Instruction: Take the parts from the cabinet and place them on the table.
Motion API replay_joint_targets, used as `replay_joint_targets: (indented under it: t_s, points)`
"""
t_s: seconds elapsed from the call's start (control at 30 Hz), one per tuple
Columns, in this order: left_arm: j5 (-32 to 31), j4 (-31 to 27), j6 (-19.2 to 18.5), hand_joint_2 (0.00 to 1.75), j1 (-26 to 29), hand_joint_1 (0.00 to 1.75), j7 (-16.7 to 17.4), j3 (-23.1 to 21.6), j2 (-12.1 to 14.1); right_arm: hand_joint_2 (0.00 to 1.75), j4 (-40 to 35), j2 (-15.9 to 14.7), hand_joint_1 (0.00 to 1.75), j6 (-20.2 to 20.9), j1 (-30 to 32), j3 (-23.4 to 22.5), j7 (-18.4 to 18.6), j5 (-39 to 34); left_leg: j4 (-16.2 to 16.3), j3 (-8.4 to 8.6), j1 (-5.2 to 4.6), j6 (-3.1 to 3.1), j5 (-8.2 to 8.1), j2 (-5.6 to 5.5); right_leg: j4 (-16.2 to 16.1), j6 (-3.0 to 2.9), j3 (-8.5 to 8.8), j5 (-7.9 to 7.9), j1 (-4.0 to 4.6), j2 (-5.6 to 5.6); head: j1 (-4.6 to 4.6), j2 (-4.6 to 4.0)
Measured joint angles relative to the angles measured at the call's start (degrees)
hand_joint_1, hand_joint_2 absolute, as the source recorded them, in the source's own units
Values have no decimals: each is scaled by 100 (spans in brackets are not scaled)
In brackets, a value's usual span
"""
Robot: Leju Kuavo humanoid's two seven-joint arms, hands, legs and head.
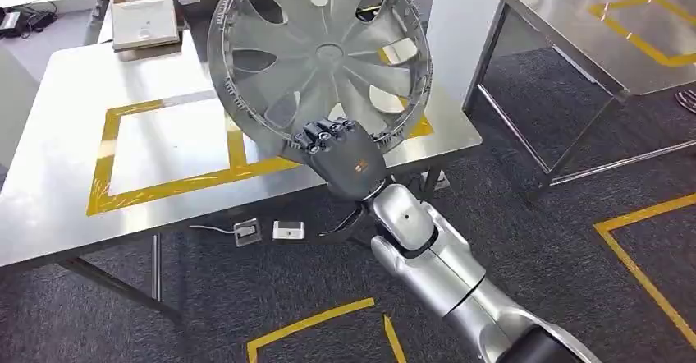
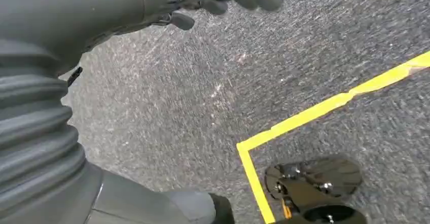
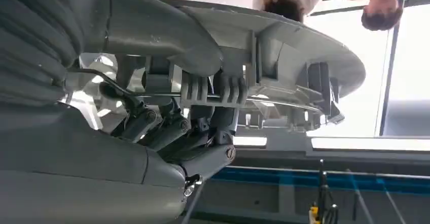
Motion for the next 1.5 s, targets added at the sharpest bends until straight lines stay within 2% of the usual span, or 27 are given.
replay_joint_targets:
  t_s: [0.1, 0.13, 0.2, 0.23, 0.27, 0.33, 0.4, 0.43, 0.47, 0.53, 0.6, 0.63, 0.73, 0.77, 0.8, 0.83, 0.9, 0.97, 1.07, 1.13, 1.23, 1.27, 1.33, 1.4, 1.43, 1.47, 1.5]
  points:
    - [-13, 0, 0, 175, -1, 0, -22, 0, -2, 175, -24, -4, 175, -9, 12, 0, 26, -11, -91, 121, 53, 92, -48, -1, 131, 124, 8, -94, -9, -19, 11, 0]
    - [-15, 0, 0, 175, -17, 0, -31, 0, -2, 175, -24, -4, 175, -11, 9, 0, 35, -11, -92, 144, 56, 132, -76, 2, 479, 155, -186, -245, -15, -29, 22, 0]
    - [-24, 0, 0, 175, -34, 0, -33, 0, -4, 175, -24, -19, 175, -26, 37, 0, 42, 4, -89, 186, 56, 150, -140, 3, 1461, 205, -799, -615, -47, -38, 26, 0]
    - [-22, 0, 0, 175, -26, 0, -31, 0, -2, 175, -24, -26, 175, -37, 57, 0, 46, 9, -81, 216, 56, 145, -174, 1, 1819, 218, -1058, -676, -54, -42, 24, 0]
    - [-24, 0, 0, 175, -16, 0, -24, 0, -2, 175, -24, -35, 175, -42, 76, 0, 61, 9, -74, 261, 59, 137, -217, -1, 1912, 228, -1205, -559, -66, -45, 31, 0]
    - [-24, 2, 0, 175, -7, 0, -20, 0, -4, 175, -24, -46, 175, -44, 86, -2, 79, 9, -51, 385, 67, 112, -322, -11, 1307, 226, -1056, 27, -85, -54, 31, 0]
    - [-24, 2, 0, 175, -6, 0, -20, 0, -11, 175, -24, -48, 175, -46, 85, -7, 81, 9, -25, 501, 79, 41, -453, -13, 191, 211, -657, 661, -95, -83, 37, 0]
    - [-24, 2, 0, 175, -17, 0, -17, 0, -7, 175, -24, -52, 175, -57, 81, -7, 74, 15, -9, 499, 43, -1, -489, -15, 123, 195, -579, 512, -44, -82, 35, 0]
    - [-24, 0, 0, 175, -24, 0, -15, 0, -2, 175, -41, -50, 175, -66, 83, -7, 61, 26, -7, 493, 44, -32, -505, -24, 99, 120, -569, 505, -66, -72, 35, 0]
    - [-24, 0, 2, 175, -20, 0, -13, 0, 0, 175, -50, -52, 175, -61, 90, -7, 68, 35, -63, 543, 53, -99, -523, -14, 95, 51, -569, 461, -28, -56, 39, 0]
    - [-26, -4, 2, 175, -27, 0, -18, 0, 2, 175, -77, -48, 175, -57, 103, -20, 85, 24, 7, 566, 67, -172, -599, 5, 31, -41, -450, 429, -71, -54, 42, 0]
    - [-28, -4, 2, 175, -32, 0, -17, 0, 2, 175, -76, -46, 175, -55, 102, -28, 94, 20, 272, 457, 63, -187, -713, 8, 23, -93, -405, 396, -73, -62, 2, 0]
    - [-28, -4, 0, 175, -27, 0, -17, 0, 2, 175, -79, -48, 175, -57, 121, -28, 72, 52, 1683, -403, 65, -216, -1179, 7, 26, -132, -320, 304, -52, -54, 7, 0]
    - [-28, -4, 0, 175, -18, 0, -17, 0, 2, 175, -79, -48, 175, -57, 131, -28, 68, 59, 1876, -585, 65, -210, -1129, 7, 26, -134, -278, 267, -46, -44, 9, 0]
    - [-28, -4, 0, 175, -10, 0, -15, 0, 2, 175, -79, -46, 175, -57, 139, -28, 79, 77, 1773, -626, 63, -194, -916, 7, 26, -129, -210, 222, -40, -34, 4, 0]
    - [-28, -4, 0, 175, -9, 0, -15, 0, 2, 175, -79, -48, 175, -57, 140, -28, 83, 87, 1442, -540, 62, -171, -614, 7, 26, -123, -139, 172, -34, -30, 9, 0]
    - [-28, -7, 0, 175, -9, 0, -4, 0, 11, 175, -79, -41, 175, -57, 139, -28, 98, 114, 347, -148, 46, -84, 108, 8, 24, -100, 21, 60, -27, -31, 7, 0]
    - [-28, -4, 0, 175, -15, 0, 20, 0, 22, 175, -79, -39, 175, -61, 128, -28, 92, 129, -27, 56, -6, -34, 1, 5, 40, -33, 24, -15, -3, -15, -4, 0]
    - [-31, -5, 11, 175, -25, 0, 28, 0, 22, 175, -87, -31, 175, -63, 125, -22, 79, 142, -28, 57, -5, 35, -59, -28, -23, 66, 81, -51, 3, -60, 9, 0]
    - [-44, -7, 61, 175, -18, 0, 37, 0, 13, 175, -118, -24, 175, -55, 125, -22, 90, 142, -96, 159, 52, 103, -75, -70, 183, 124, 29, -163, -6, -64, 31, 0]
    - [-66, -7, 94, 175, -38, 0, 33, 0, 0, 175, -125, -31, 175, -52, 144, -17, 76, 171, -92, 203, 55, 157, -139, -148, 1539, 191, -783, -677, -41, -61, 39, 0]
    - [-66, -7, 103, 175, -28, 0, 33, 0, 0, 175, -125, -31, 175, -50, 151, -11, 77, 173, -86, 222, 56, 149, -165, -191, 1826, 203, -1015, -691, -53, -62, 39, 0]
    - [-66, -7, 103, 175, -17, 0, 20, 0, -4, 175, -125, -33, 175, -39, 149, -9, 96, 170, -59, 293, 63, 122, -222, -297, 1524, 216, -1043, -250, -87, -58, 41, 0]
    - [-68, -5, 105, 175, -24, 0, 4, 0, -18, 175, -125, -37, 175, -26, 139, -11, 94, 170, -17, 367, 75, 79, -301, -409, 541, 208, -682, 403, -111, 28, 42, 0]
    - [-81, -7, 105, 175, -25, 0, -6, 0, -24, 175, -125, -48, 175, -22, 137, -11, 79, 179, -1, 359, 89, 46, -344, -443, 178, 194, -558, 501, -140, 262, 37, 0]
    - [-85, -7, 105, 175, -48, 0, -46, 0, -26, 175, -129, -55, 175, -11, 130, -9, 65, 190, 50, 341, 52, 2, -371, -491, 48, 179, -499, 426, -132, 318, 37, 0]
    - [-87, -7, 101, 175, -47, 0, -92, 0, -24, 175, -138, -57, 175, 11, 122, -2, 55, 216, 22, 316, 75, -43, -360, -519, 91, 160, -499, 413, -106, 278, 35, 0]
